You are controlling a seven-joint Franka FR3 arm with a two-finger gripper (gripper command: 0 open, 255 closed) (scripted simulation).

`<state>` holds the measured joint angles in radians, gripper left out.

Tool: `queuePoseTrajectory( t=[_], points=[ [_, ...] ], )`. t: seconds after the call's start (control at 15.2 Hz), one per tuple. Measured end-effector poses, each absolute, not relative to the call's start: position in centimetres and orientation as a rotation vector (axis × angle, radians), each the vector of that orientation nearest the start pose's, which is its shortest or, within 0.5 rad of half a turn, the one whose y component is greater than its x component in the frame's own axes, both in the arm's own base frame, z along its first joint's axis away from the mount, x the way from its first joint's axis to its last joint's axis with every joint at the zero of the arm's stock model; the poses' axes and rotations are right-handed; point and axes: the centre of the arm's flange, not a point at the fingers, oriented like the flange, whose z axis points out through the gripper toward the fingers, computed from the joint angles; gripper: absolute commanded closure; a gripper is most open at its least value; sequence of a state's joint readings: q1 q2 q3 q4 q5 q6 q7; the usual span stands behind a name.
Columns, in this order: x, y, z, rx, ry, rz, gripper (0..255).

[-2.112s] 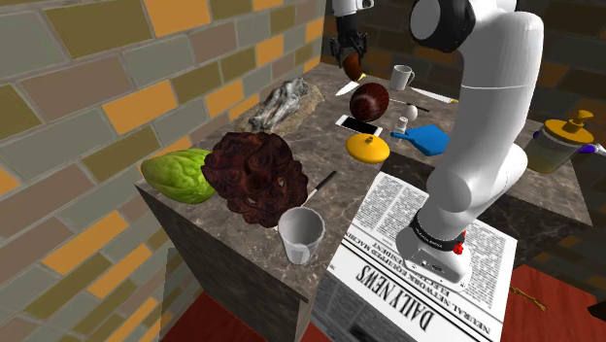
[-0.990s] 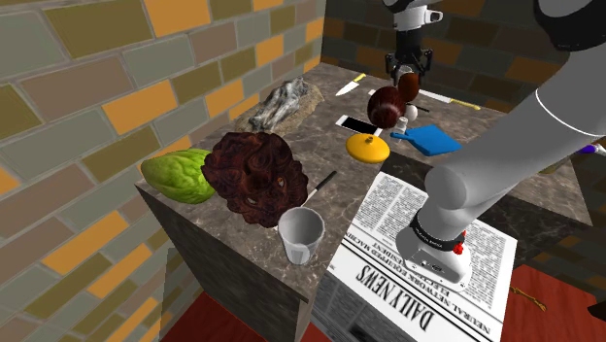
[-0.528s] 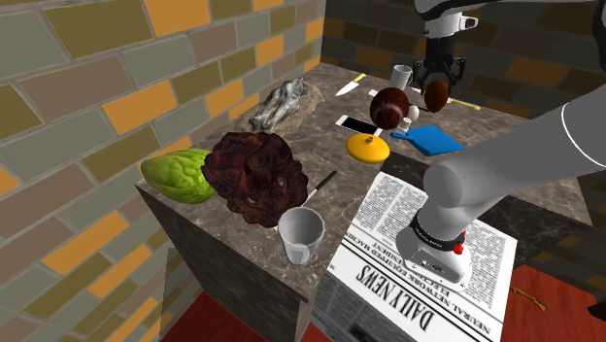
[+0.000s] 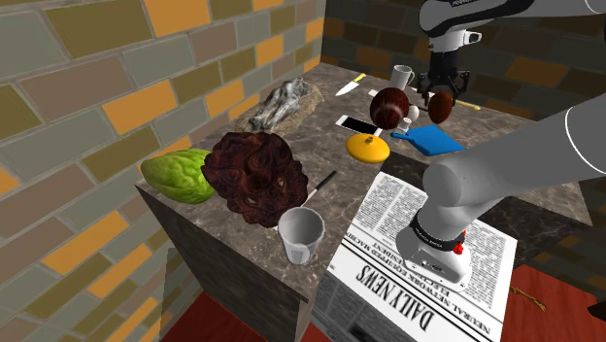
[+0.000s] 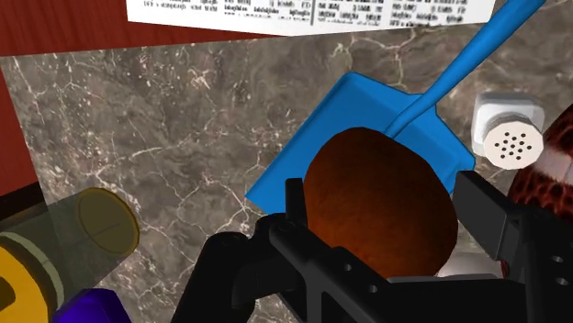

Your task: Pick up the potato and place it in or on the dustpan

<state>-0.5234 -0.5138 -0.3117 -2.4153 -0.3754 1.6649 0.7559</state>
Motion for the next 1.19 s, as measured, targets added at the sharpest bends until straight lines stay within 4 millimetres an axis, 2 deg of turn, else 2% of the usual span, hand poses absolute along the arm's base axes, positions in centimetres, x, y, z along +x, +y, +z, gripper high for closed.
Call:
queuePoseTrajectory(
  t=[0.53,0.92,0.99,1.19],
  points=[
    [21.8,-30.8,42.8,-2.490,2.206,0.421,255],
    [21.9,-30.7,42.4,-2.490,2.206,0.420,255],
    [21.9,-30.7,42.4,-2.490,2.206,0.420,0],
    [21.9,-30.7,42.4,-2.490,2.206,0.420,0]
  ],
)
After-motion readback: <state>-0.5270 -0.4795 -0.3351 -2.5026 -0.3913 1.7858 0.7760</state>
